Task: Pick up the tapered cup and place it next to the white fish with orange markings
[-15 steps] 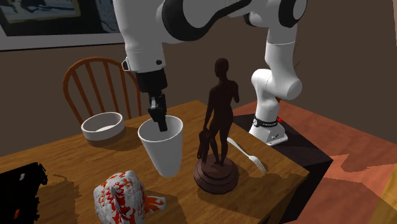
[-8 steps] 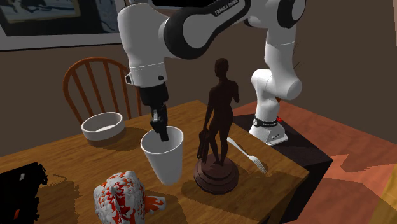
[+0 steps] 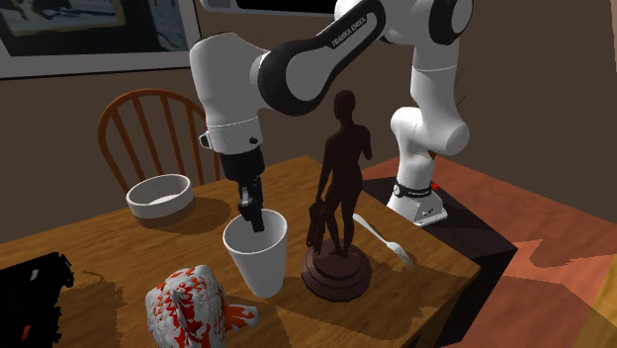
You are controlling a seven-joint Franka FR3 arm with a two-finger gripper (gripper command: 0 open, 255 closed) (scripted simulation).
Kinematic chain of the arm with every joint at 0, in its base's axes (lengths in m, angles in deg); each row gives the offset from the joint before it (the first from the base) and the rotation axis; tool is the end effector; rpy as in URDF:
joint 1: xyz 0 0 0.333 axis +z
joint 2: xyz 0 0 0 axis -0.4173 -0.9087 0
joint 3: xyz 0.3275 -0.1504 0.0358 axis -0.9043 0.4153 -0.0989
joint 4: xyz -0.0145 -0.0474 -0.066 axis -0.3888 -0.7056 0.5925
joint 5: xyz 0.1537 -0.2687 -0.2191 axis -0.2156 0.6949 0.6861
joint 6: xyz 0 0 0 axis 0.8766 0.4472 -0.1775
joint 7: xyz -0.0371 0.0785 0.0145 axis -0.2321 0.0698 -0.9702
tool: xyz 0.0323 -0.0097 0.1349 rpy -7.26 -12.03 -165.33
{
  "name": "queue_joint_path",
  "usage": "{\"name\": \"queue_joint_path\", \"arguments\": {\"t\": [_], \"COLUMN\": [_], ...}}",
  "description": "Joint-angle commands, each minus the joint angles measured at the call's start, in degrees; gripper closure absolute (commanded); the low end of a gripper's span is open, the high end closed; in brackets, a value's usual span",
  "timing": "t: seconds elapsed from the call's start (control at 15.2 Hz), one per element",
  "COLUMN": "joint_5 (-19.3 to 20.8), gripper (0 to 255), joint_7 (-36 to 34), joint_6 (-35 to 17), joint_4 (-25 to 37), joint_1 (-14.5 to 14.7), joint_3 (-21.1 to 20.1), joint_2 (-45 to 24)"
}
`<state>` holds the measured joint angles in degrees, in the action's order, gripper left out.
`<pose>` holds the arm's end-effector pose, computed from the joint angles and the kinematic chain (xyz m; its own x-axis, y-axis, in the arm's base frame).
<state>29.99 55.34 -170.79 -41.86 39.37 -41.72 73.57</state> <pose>0.5560 0.2153 0.4311 0.9862 -0.1174 -0.1171 -0.1336 -0.9808 -0.1421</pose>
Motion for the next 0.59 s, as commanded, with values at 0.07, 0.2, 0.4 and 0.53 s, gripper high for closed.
{"name": "queue_joint_path", "arguments": {"t": [0.07, 0.2, 0.4, 0.53], "joint_5": [0.0, 0.0, 0.0, 0.0], "gripper": [255, 255, 0, 0], "joint_7": [0.0, 0.0, 0.0, 0.0], "joint_6": [-0.1, -0.1, -0.1, -0.1], "joint_4": [0.0, 0.0, 0.1, 0.1], "joint_1": [0.0, 0.0, 0.0, 0.0], "joint_3": [0.0, 0.0, 0.0, 0.0], "joint_2": [-0.1, -0.1, -0.1, -0.1]}}
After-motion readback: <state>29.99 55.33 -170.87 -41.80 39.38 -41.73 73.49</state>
